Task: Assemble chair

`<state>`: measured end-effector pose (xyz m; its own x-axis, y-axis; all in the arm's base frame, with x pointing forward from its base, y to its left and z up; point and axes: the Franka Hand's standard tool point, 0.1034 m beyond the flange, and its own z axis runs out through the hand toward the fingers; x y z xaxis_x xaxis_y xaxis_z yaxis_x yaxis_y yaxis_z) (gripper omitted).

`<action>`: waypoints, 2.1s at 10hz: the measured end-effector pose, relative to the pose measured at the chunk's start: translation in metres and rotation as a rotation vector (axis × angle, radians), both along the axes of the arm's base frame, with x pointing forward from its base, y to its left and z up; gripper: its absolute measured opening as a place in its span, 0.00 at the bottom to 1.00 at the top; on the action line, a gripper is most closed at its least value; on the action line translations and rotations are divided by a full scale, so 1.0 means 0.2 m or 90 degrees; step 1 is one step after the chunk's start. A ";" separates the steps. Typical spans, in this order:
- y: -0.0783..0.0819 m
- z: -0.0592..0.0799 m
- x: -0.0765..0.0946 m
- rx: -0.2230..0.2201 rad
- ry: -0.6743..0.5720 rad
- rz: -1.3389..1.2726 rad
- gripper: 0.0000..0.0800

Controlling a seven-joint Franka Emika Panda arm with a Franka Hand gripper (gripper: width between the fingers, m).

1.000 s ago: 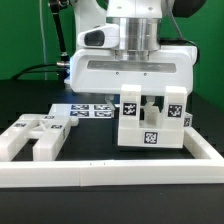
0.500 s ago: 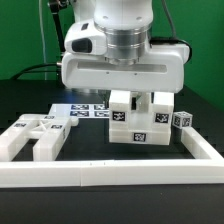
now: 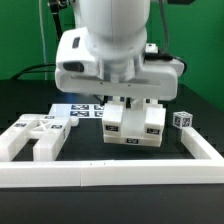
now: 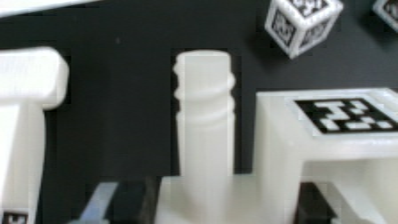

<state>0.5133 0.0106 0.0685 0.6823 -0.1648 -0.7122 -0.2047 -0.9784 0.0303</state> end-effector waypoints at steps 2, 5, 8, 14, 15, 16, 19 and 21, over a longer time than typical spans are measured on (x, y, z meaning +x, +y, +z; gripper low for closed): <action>-0.02 0.00 -0.01 0.007 0.087 -0.003 0.42; -0.07 -0.01 -0.05 0.009 0.223 -0.023 0.42; -0.10 -0.04 -0.04 0.009 0.245 -0.029 0.53; -0.12 -0.06 -0.02 0.007 0.235 -0.034 0.81; -0.12 -0.06 -0.02 0.007 0.232 -0.034 0.81; -0.13 -0.07 -0.02 0.007 0.229 -0.035 0.81; -0.19 -0.10 0.00 0.008 0.230 -0.044 0.81; -0.21 -0.06 0.01 0.011 0.217 -0.052 0.81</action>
Offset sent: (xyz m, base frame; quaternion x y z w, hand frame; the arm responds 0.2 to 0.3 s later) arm 0.0027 0.0051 0.0068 0.0104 -0.2072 0.0092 0.9782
